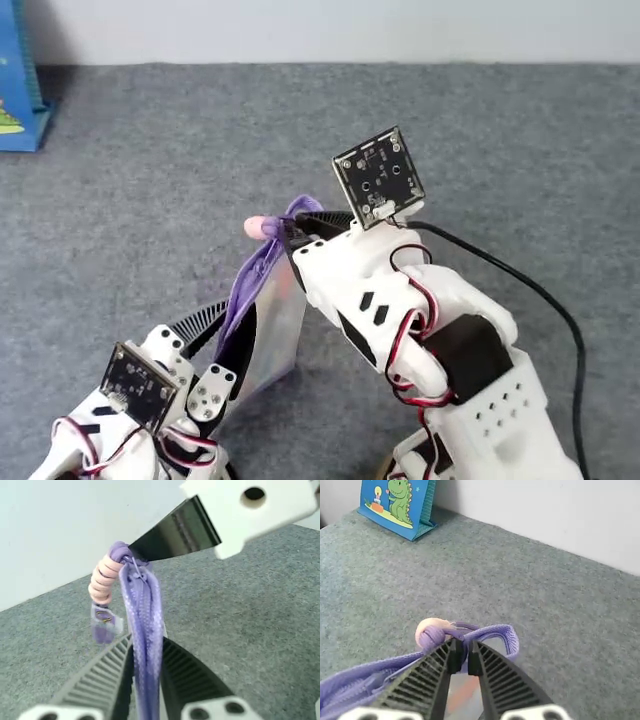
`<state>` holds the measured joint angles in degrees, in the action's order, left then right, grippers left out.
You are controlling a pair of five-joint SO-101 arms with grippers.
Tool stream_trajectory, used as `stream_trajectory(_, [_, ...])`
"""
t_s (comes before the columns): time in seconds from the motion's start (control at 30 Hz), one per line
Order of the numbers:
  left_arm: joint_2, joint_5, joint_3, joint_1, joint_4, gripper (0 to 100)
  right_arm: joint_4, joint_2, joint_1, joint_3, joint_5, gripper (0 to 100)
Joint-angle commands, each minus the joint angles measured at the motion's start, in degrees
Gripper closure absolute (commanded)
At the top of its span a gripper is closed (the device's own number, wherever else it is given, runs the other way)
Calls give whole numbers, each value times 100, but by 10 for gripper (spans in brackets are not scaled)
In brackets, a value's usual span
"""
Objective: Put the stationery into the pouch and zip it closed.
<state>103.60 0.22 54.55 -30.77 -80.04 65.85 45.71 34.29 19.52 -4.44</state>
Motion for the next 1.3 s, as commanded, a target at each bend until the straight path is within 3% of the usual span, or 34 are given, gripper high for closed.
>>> stream_trajectory(0.0, [79, 53, -154, 0, -88, 991, -233, -251, -418, 202, 79, 991])
stream_trajectory(0.67, [79, 53, -163, 0, -88, 991, -2712, -321, -2026, 1741, 1178, 991])
stream_trajectory(1.27, [79, 44, -171, 0, -79, 990, -2765, -303, -2053, 1925, 1055, 991])
